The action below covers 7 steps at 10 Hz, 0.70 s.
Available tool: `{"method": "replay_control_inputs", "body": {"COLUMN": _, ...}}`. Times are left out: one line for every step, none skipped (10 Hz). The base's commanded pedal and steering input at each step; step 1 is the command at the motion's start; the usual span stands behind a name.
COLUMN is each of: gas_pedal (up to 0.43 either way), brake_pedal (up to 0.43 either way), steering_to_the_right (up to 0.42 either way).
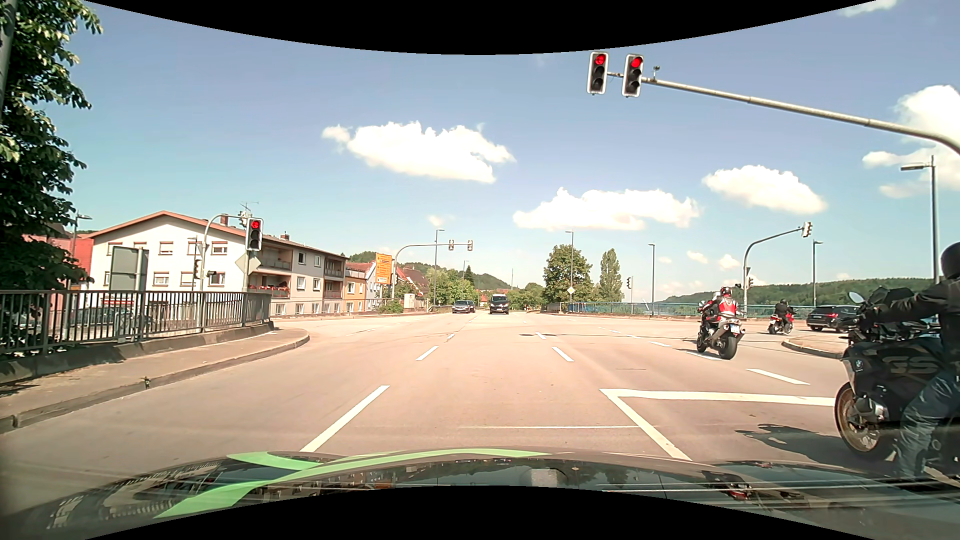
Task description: Follow the waypoints while adhering to traffic rules and regulations
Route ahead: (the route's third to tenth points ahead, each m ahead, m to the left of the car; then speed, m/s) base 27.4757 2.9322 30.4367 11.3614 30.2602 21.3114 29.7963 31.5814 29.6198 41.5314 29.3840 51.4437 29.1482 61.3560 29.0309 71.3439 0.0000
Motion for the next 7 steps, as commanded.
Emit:
{"method": "replay_control_inputs", "body": {"gas_pedal": 0.000, "brake_pedal": 0.280, "steering_to_the_right": -0.007}}
{"method": "replay_control_inputs", "body": {"gas_pedal": 0.000, "brake_pedal": 0.280, "steering_to_the_right": -0.007}}
{"method": "replay_control_inputs", "body": {"gas_pedal": 0.000, "brake_pedal": 0.280, "steering_to_the_right": -0.006}}
{"method": "replay_control_inputs", "body": {"gas_pedal": 0.000, "brake_pedal": 0.280, "steering_to_the_right": -0.006}}
{"method": "replay_control_inputs", "body": {"gas_pedal": 0.000, "brake_pedal": 0.280, "steering_to_the_right": -0.007}}
{"method": "replay_control_inputs", "body": {"gas_pedal": 0.000, "brake_pedal": 0.280, "steering_to_the_right": -0.006}}
{"method": "replay_control_inputs", "body": {"gas_pedal": 0.000, "brake_pedal": 0.280, "steering_to_the_right": -0.006}}
